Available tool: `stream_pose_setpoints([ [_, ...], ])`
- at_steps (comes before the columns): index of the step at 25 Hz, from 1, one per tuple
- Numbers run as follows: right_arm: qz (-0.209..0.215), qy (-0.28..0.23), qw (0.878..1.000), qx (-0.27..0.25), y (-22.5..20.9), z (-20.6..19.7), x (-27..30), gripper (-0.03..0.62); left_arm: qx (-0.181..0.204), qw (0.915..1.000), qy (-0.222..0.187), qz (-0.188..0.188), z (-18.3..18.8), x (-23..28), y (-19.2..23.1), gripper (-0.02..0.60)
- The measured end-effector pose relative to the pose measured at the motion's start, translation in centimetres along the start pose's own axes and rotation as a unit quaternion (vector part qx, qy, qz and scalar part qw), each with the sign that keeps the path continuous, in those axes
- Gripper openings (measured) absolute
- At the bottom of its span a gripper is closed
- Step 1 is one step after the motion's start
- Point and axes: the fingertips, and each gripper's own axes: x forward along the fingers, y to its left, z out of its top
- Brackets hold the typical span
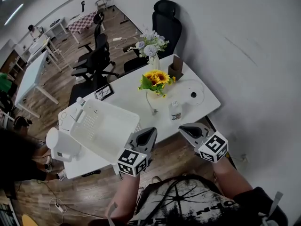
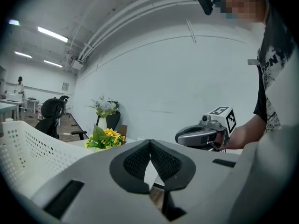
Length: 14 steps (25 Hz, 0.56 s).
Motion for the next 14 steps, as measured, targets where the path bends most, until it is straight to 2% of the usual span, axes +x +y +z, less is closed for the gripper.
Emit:
stream_pose_setpoints([
  [14, 0.003, 0.001, 1.000, -0.004, -0.13, -0.26, -0.37, 0.021, 0.006, 1.0000, 0.002, 0.006, -0.15, 0.58, -0.25, 0.011],
])
